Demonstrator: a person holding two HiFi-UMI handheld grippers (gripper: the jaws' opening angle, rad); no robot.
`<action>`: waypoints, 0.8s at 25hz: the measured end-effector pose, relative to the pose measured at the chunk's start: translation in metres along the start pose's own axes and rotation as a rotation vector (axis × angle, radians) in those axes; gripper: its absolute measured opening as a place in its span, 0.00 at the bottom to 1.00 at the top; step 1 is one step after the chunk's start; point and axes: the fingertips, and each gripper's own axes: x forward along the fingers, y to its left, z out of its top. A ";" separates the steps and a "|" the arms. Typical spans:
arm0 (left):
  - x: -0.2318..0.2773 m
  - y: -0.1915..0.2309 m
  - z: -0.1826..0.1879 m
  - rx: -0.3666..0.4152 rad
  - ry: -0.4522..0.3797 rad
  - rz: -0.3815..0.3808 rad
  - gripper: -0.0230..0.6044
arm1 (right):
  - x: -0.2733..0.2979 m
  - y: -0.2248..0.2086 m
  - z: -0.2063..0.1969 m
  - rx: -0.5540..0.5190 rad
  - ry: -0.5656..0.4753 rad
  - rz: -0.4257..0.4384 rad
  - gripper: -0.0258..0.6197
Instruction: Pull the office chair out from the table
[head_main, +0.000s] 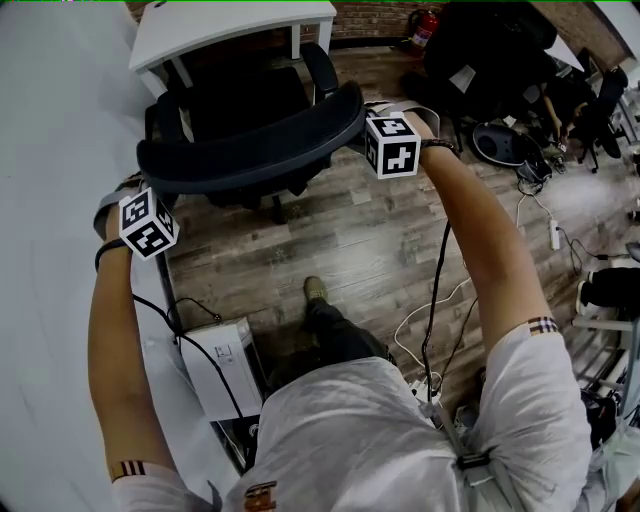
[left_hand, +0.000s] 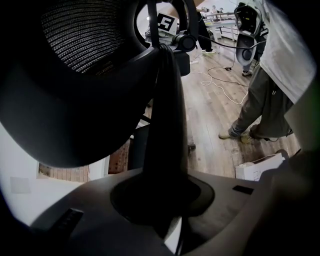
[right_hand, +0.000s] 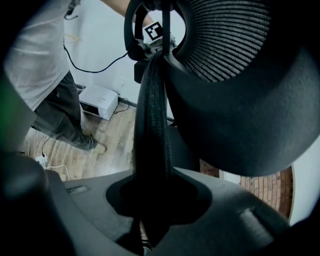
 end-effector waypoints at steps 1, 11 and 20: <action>-0.004 -0.007 0.000 0.000 0.000 0.000 0.16 | -0.003 0.007 0.002 0.001 0.001 0.000 0.19; -0.041 -0.066 0.006 0.004 0.000 -0.010 0.16 | -0.035 0.069 0.019 0.005 -0.004 -0.004 0.19; -0.072 -0.107 0.014 0.002 0.004 -0.008 0.16 | -0.061 0.115 0.027 0.010 -0.005 0.002 0.19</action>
